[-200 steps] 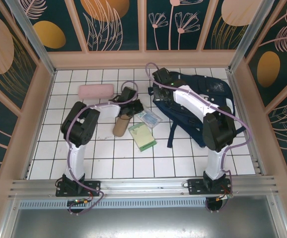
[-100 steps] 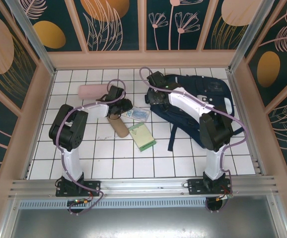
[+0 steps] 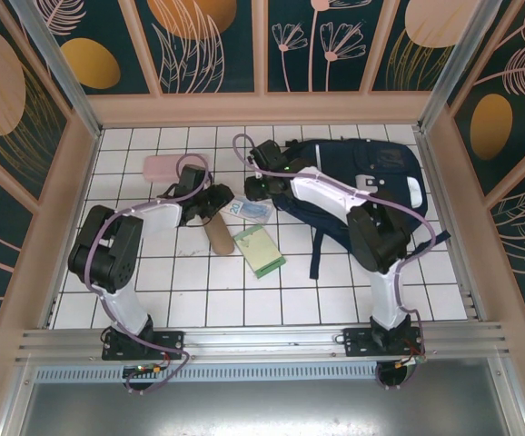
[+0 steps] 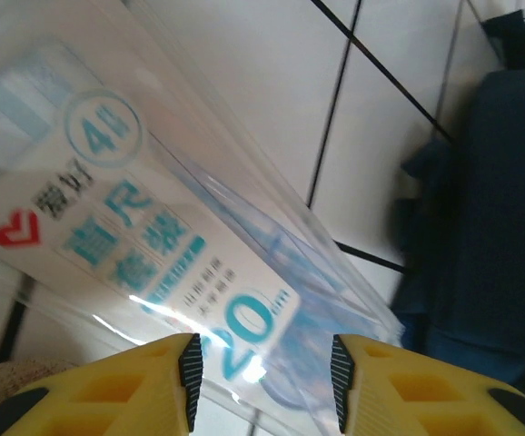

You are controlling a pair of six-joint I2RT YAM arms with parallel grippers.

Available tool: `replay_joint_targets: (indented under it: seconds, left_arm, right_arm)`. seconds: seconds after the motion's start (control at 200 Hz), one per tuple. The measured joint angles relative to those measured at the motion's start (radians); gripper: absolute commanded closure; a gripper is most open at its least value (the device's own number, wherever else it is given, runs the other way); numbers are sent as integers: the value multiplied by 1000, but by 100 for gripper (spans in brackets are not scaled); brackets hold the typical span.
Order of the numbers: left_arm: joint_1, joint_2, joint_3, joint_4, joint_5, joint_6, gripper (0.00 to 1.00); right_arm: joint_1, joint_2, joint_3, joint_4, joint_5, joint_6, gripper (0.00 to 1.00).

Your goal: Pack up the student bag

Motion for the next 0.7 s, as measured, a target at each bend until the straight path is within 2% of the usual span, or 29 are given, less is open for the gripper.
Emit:
replay_joint_targets:
  seconds: [0.165, 0.365, 0.7]
  left_arm:
    - [-45, -6, -14, 27, 35, -82, 55]
    - [-114, -2, -14, 28, 34, -145, 56]
    - [-119, 11, -19, 48, 22, -189, 57]
  right_arm:
    - [-37, 80, 5, 14, -33, -4, 64]
    - [-55, 93, 10, 24, -63, -8, 61]
    - [-58, 132, 26, 48, -95, -8, 61]
